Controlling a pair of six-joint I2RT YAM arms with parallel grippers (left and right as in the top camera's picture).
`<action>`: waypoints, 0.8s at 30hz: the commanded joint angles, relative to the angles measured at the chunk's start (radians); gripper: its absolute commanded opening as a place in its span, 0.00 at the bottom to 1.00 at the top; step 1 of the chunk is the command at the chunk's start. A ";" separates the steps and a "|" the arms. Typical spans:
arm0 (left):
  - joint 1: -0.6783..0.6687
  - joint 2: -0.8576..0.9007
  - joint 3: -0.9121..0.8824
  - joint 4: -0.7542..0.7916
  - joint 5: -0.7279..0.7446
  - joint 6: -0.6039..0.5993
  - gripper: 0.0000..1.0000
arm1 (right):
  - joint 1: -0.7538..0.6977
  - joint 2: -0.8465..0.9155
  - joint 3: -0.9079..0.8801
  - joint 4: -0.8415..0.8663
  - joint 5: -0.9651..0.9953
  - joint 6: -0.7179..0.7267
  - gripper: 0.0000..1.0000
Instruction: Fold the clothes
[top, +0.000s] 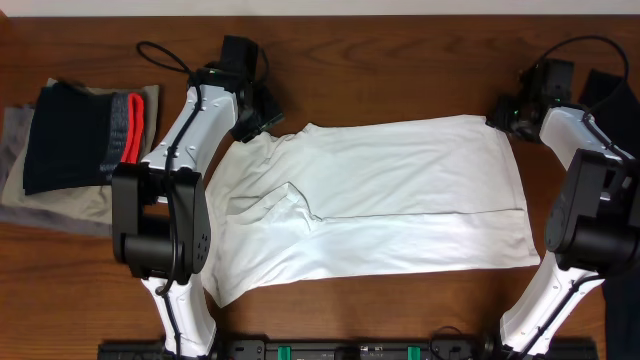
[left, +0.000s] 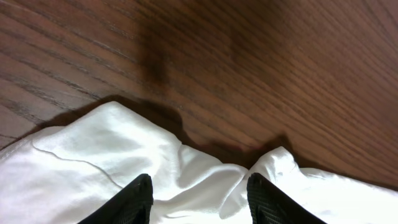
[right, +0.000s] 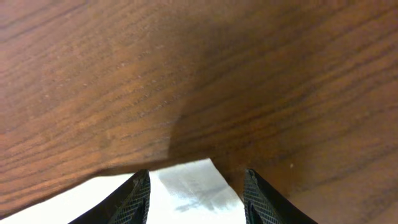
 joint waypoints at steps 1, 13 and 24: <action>0.003 0.002 -0.003 -0.003 -0.013 0.014 0.52 | 0.000 0.028 0.011 0.006 -0.014 -0.028 0.45; 0.003 0.002 -0.003 -0.003 -0.012 0.014 0.52 | 0.016 0.036 0.011 0.017 -0.016 -0.030 0.37; 0.003 0.002 -0.003 -0.003 -0.013 0.014 0.52 | 0.026 0.036 0.011 0.016 0.027 -0.029 0.01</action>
